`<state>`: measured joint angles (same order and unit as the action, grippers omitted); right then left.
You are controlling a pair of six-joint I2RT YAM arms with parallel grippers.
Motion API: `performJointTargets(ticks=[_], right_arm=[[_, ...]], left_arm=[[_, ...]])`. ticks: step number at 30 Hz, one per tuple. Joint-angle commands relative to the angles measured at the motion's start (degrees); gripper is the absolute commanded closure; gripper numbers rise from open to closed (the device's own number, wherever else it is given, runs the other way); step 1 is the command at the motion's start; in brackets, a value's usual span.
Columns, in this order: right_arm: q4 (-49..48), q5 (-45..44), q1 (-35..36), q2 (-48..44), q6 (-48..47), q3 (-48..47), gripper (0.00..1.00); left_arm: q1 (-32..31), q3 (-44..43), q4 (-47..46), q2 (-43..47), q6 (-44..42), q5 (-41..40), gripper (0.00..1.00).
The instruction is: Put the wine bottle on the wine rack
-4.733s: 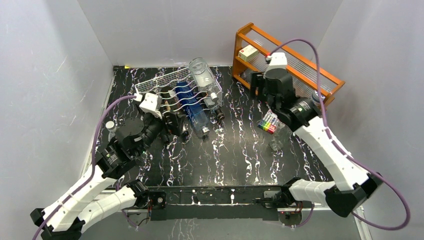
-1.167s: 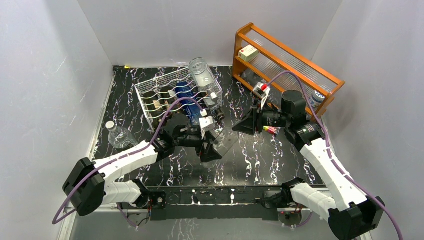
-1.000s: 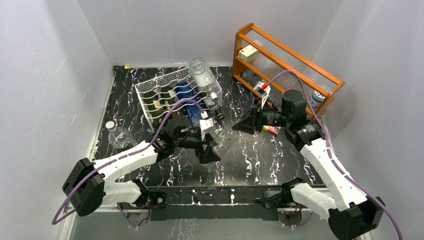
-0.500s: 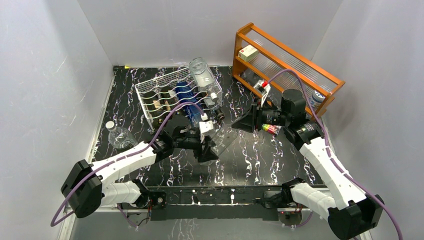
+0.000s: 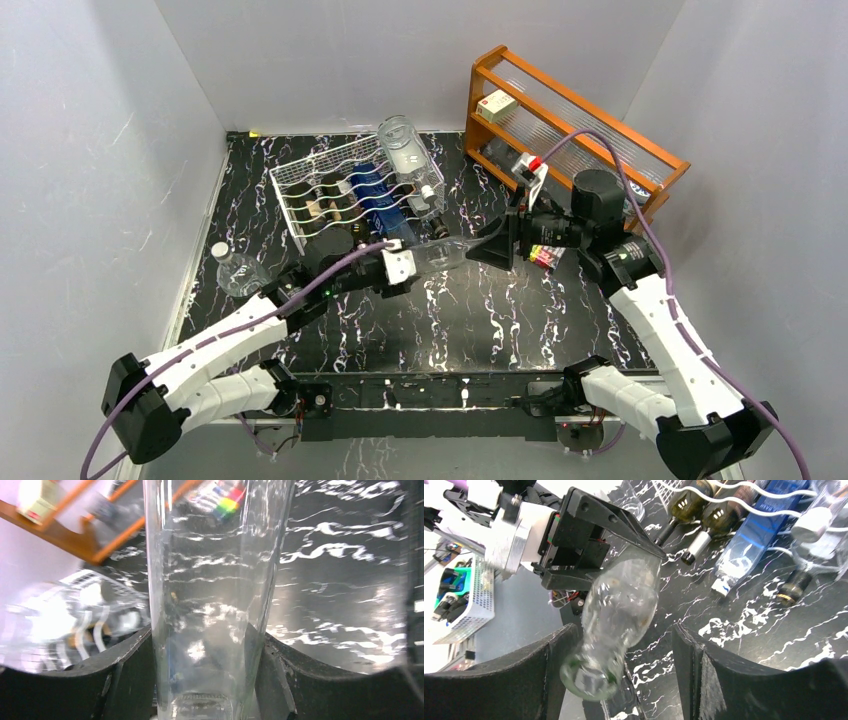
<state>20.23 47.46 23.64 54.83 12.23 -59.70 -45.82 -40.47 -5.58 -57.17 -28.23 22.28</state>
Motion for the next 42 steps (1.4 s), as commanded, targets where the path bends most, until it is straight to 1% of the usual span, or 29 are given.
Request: performJointTargets(ticks=[1,5,8,12,19,25,31,37,38,42], right_arm=[[4.53,-1.98,-0.15,0.28,-5.36,-7.86,0.20],[7.23,-2.91,-0.09,1.14,-7.85,-11.08,0.16],[7.54,-5.32,-0.08,1.88,-8.78,-12.11,0.13],[8.95,-8.17,-0.08,5.57,-9.49,-13.63,0.13],[7.65,-7.73,1.28,11.26,-10.47,-14.88,0.11],[9.63,-6.86,6.62,15.98,-13.80,-15.77,0.10],[9.75,-7.53,10.76,17.92,-14.89,-15.11,0.11],[10.56,-7.16,12.50,17.65,-15.57,-14.86,0.23],[10.82,-7.13,12.89,17.67,-15.72,-14.81,0.23],[11.62,-7.80,13.86,18.35,-16.27,-14.90,0.14]], left_arm=[[-0.12,-4.65,-1.60,2.97,-19.57,-6.74,1.00],[-0.14,-4.42,-2.37,2.89,-27.80,-11.34,1.00],[-0.14,-3.22,-5.81,3.02,-33.27,-14.10,1.00],[-0.14,-2.18,-10.71,2.81,-39.71,-14.91,1.00],[-0.30,-0.98,-12.64,2.13,-46.33,-14.56,1.00],[-0.46,-0.49,-12.02,2.30,-48.27,-12.79,1.00],[-0.76,-0.22,-11.41,2.97,-48.69,-11.56,1.00],[-0.90,-0.24,-10.14,3.49,-48.80,-11.55,1.00],[-0.86,-0.35,-10.10,3.60,-48.65,-11.34,1.00],[-0.93,-0.76,-9.80,3.62,-48.67,-10.75,1.00]])
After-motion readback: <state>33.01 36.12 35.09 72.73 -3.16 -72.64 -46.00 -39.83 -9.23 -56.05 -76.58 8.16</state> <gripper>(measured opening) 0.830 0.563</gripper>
